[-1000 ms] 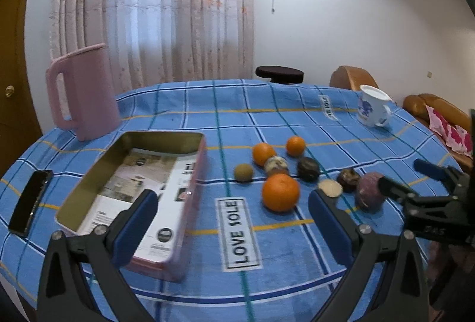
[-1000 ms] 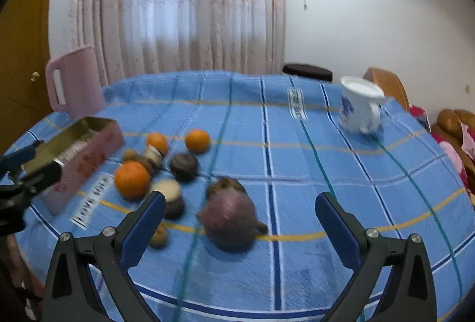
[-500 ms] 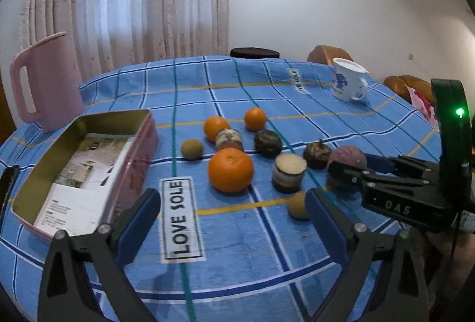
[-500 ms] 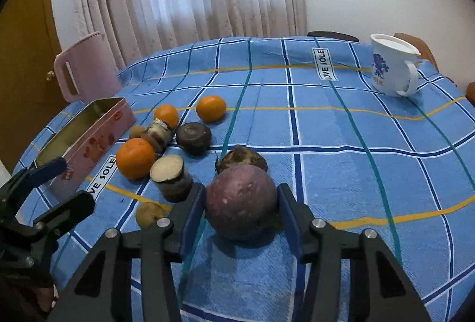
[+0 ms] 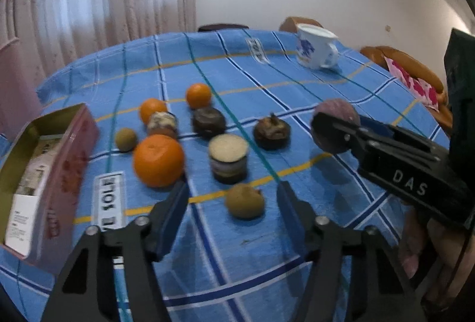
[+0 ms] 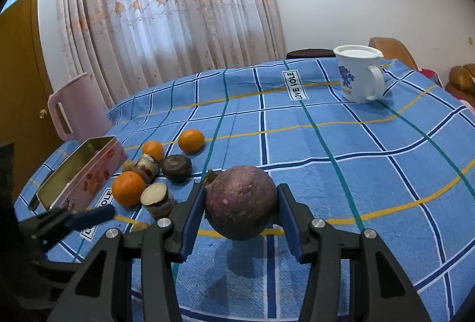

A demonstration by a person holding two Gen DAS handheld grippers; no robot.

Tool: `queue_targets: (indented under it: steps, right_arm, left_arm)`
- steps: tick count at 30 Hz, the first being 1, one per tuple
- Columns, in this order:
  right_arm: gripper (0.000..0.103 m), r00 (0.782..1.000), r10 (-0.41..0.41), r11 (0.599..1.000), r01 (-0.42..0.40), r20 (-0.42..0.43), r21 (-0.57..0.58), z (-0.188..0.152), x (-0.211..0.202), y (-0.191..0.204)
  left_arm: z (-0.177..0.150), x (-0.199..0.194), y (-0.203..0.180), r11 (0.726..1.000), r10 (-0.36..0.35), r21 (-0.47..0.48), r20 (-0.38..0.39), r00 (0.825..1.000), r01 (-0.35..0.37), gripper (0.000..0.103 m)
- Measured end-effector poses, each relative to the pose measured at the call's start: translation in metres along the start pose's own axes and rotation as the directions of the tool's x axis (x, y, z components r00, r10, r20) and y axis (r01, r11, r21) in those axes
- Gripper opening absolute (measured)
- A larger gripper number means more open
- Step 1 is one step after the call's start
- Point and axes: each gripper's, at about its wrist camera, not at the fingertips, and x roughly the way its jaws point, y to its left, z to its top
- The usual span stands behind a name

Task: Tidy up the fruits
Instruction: 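Close the right gripper around the purple round fruit, then close the left gripper around the brown kiwi, then carry the kiwi into the tin with the left gripper while the right drops the purple fruit there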

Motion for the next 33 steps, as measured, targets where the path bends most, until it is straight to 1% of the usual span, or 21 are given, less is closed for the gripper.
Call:
queue_targets:
  steps: [1, 2, 3, 4, 5, 7, 10, 13, 15, 16, 18, 24, 33]
  right_arm:
    - [0.051, 1.000, 0.000, 1.000, 0.000, 0.000, -0.003, -0.001, -0.001, 0.001]
    - [0.051, 1.000, 0.000, 1.000, 0.000, 0.004, -0.007, -0.001, -0.001, 0.001]
    - [0.051, 1.000, 0.000, 1.000, 0.000, 0.006, -0.010, -0.001, -0.001, 0.002]
    - [0.051, 1.000, 0.000, 1.000, 0.000, 0.005, -0.013, -0.002, -0.002, 0.002]
    - [0.051, 1.000, 0.000, 1.000, 0.000, 0.004, -0.017, -0.002, -0.002, 0.002]
    - [0.051, 1.000, -0.001, 1.000, 0.001, 0.004, -0.027, -0.002, -0.002, 0.004]
    - [0.051, 1.000, 0.004, 0.999, -0.003, 0.012, -0.039, -0.003, -0.004, 0.006]
    - [0.051, 0.999, 0.012, 0.999, -0.010, 0.030, -0.049, -0.004, -0.007, 0.008]
    - [0.051, 0.999, 0.019, 0.998, -0.017, 0.039, -0.063, -0.004, -0.009, 0.011]
    - [0.051, 0.999, 0.022, 0.997, -0.018, 0.047, -0.074, -0.005, -0.010, 0.013]
    - [0.051, 0.998, 0.029, 0.995, -0.024, 0.054, -0.100, -0.005, -0.011, 0.018]
    - [0.051, 0.997, 0.052, 0.992, -0.046, 0.054, -0.120, -0.005, -0.011, 0.027]
    - [0.051, 0.992, 0.111, 0.979, -0.098, 0.063, -0.181, 0.004, -0.010, 0.059]
  left_arm:
    - [0.000, 0.004, -0.001, 1.000, -0.011, 0.003, -0.018, 1.000, 0.011, 0.057]
    - [0.000, 0.007, -0.001, 1.000, -0.017, 0.003, -0.034, 0.999, 0.017, 0.048]
    - [0.001, 0.011, 0.000, 1.000, -0.025, -0.006, -0.055, 0.998, 0.024, 0.036]
    - [0.001, 0.013, 0.002, 0.999, -0.042, -0.016, -0.065, 0.997, 0.041, 0.032]
    - [0.001, 0.013, 0.005, 0.998, -0.058, -0.029, -0.066, 0.996, 0.056, 0.032]
    - [0.001, 0.012, 0.008, 0.997, -0.069, -0.041, -0.066, 0.995, 0.066, 0.032]
    - [-0.001, 0.004, 0.010, 0.996, -0.073, -0.044, -0.032, 0.997, 0.071, 0.032]
    - [-0.003, -0.007, 0.013, 0.998, -0.050, -0.045, 0.021, 0.999, 0.051, 0.032]
    - [-0.004, -0.013, 0.015, 0.999, -0.014, -0.037, 0.063, 0.998, 0.016, 0.032]
    - [-0.004, -0.018, 0.016, 1.000, 0.010, -0.028, 0.090, 0.996, -0.007, 0.032]
    - [-0.003, -0.024, 0.020, 0.999, 0.025, -0.030, 0.124, 0.992, -0.022, 0.032]
    - [0.002, -0.030, 0.032, 0.997, 0.074, -0.049, 0.169, 0.983, -0.067, 0.032]
    - [0.001, -0.042, 0.057, 0.989, 0.135, -0.094, 0.212, 0.968, -0.117, 0.032]
